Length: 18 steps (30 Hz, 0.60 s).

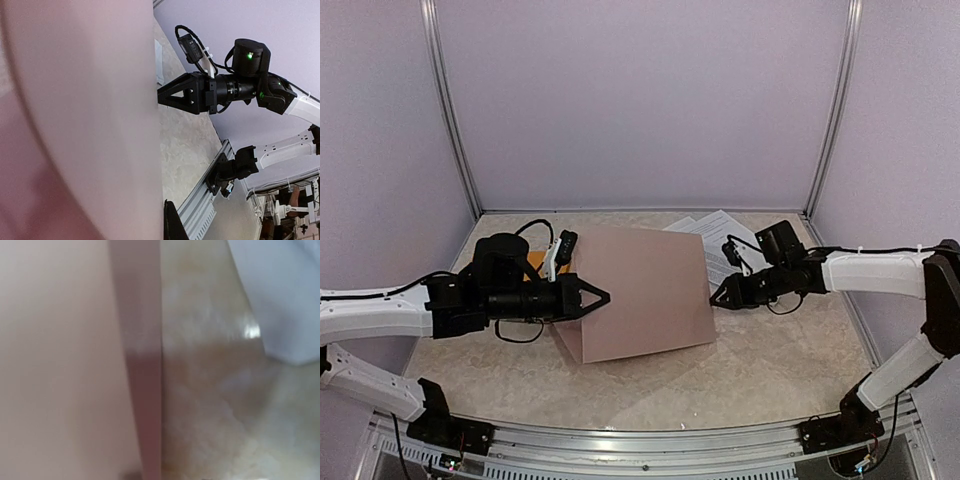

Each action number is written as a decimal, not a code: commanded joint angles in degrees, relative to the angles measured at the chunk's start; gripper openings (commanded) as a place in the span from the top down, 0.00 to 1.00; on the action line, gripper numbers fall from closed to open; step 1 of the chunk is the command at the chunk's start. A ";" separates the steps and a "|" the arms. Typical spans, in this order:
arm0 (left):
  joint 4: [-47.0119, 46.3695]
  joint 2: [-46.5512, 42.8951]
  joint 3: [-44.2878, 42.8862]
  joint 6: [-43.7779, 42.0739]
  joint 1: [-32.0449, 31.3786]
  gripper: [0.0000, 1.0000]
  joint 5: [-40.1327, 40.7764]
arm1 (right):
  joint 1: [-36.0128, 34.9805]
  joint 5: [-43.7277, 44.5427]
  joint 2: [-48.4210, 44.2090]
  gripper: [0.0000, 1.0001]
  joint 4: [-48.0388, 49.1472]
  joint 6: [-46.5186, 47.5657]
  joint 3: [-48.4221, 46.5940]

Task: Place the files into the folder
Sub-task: Open the folder at the center of the board.

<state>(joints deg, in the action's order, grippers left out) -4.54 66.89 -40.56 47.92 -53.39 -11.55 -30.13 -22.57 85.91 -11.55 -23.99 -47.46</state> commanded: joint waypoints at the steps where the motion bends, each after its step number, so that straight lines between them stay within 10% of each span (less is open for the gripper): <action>1: 13.46 -1.22 -6.50 -12.47 -2.78 1.00 11.97 | 0.95 3.13 -2.98 0.66 -6.97 2.09 -3.13; 18: 25.06 3.82 -14.18 -33.59 -15.49 1.00 42.75 | 3.25 5.84 -5.94 0.64 -8.31 1.07 -4.49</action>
<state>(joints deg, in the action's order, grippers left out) 19.97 67.53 -53.15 21.52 -65.21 23.62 -27.75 -18.15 81.71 -18.87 -22.17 -50.85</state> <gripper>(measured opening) 0.004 0.355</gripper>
